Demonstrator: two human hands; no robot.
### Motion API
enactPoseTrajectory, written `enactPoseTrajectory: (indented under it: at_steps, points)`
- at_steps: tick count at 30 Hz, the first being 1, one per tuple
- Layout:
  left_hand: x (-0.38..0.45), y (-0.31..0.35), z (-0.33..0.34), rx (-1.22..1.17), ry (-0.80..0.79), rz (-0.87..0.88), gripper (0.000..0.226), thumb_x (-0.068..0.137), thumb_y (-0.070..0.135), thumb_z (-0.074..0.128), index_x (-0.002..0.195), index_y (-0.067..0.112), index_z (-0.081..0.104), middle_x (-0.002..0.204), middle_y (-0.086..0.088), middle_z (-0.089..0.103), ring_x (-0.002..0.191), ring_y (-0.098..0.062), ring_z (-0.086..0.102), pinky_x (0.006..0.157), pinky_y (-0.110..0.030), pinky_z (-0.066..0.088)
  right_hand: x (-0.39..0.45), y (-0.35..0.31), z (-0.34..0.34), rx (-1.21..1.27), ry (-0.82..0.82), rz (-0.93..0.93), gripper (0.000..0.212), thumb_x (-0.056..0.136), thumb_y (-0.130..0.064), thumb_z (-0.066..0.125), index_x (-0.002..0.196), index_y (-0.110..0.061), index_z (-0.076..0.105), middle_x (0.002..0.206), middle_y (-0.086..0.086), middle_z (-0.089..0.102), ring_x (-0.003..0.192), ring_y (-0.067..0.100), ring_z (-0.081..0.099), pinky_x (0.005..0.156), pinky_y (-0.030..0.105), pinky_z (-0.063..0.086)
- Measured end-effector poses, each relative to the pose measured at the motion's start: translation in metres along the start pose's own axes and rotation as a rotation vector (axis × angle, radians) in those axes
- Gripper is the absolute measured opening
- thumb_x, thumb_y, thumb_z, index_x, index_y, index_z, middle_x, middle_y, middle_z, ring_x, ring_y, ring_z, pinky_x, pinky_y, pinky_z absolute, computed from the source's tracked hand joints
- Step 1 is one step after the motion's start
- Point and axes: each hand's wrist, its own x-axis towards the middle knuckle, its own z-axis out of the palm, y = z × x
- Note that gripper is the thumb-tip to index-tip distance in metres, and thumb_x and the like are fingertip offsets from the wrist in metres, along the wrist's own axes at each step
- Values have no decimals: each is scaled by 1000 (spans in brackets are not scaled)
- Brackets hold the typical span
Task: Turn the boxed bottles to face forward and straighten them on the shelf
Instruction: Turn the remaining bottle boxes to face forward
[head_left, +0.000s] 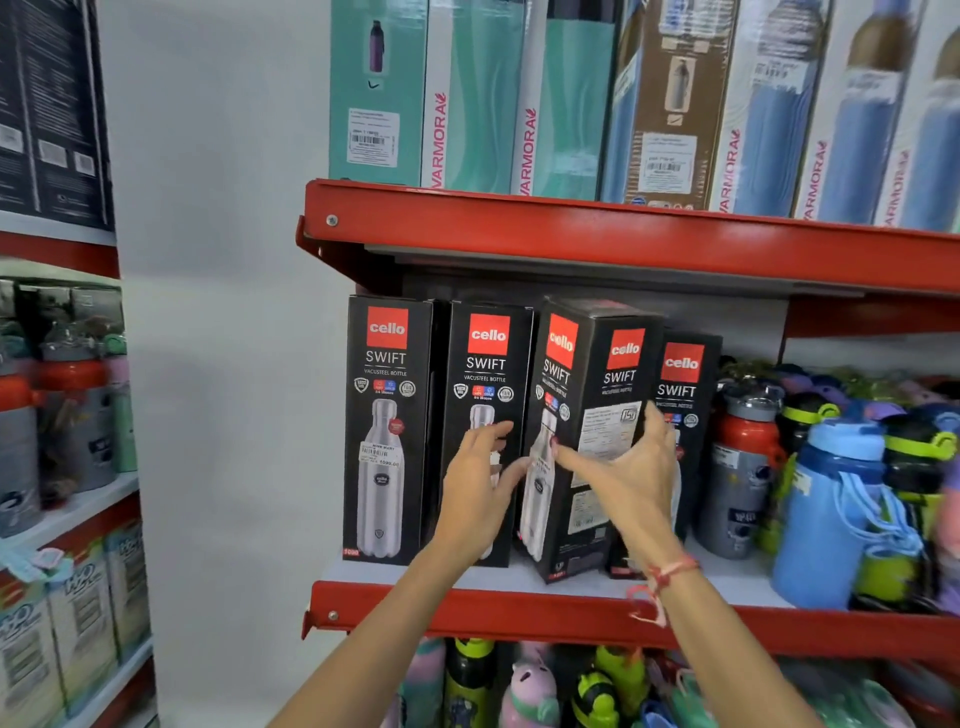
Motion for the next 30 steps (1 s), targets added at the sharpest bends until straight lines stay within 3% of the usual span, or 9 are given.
enactPoseTrajectory:
  at_steps: [3,5,7,9,14,18,22,26,30]
  points:
    - [4,17,-2,-134,-85,-48,67,87,30,68,145,16,38,146,0,44,133,-12,42,106,-34,45,-4,-14,-38,88,-58,-102,103,38,-53,89,128,-32,44,122,-17,49,113,5,46,92,28,42]
    - [7,28,-8,-226,-201,-48,75,84,30,71,148,21,31,144,9,45,131,1,41,103,-20,44,-5,-20,-58,180,-143,-110,80,36,-52,90,105,-51,51,106,-28,60,98,-7,55,82,21,44]
    - [10,37,-15,-321,-366,-21,72,85,19,71,147,23,34,136,11,55,118,10,52,92,-8,45,-6,-20,-70,270,-241,-111,70,38,-46,92,97,-55,57,99,-33,66,91,-11,61,77,23,48]
    - [11,42,-18,-388,-434,-14,66,85,9,71,142,18,40,129,-2,64,116,-6,61,96,-21,51,-5,-19,-76,297,-333,-119,73,41,-45,93,104,-53,59,103,-28,69,93,-5,63,84,33,52]
    - [10,46,-16,-366,-282,-2,71,81,7,74,142,21,42,122,0,69,113,-13,65,95,-28,54,14,-25,-76,270,-548,-130,87,53,-40,92,127,-48,48,118,-23,66,108,4,62,90,37,53]
    - [9,40,-2,-291,-164,12,81,81,7,74,148,27,33,125,3,67,117,-9,61,104,-37,49,30,-23,-65,244,-619,-118,86,64,-18,88,135,-40,44,116,-20,67,104,10,67,77,34,59]
    - [14,28,18,-227,-98,-12,83,83,7,71,151,27,27,126,-1,67,118,-16,60,105,-42,47,43,-10,-49,181,-553,-120,92,69,-2,82,143,-33,36,106,-16,70,93,4,69,71,24,57]
    - [23,13,42,-145,-44,-63,81,85,10,69,151,27,25,124,-3,67,113,-18,63,102,-40,48,51,4,-28,88,-477,-152,100,72,3,78,149,-32,25,97,-23,66,91,-5,66,87,24,52]
    - [36,-2,57,52,12,-84,64,93,3,56,149,22,31,126,-10,65,108,-17,65,90,-18,46,51,21,-4,-39,-310,-171,92,75,0,75,149,-28,26,101,-12,65,89,5,65,90,26,48]
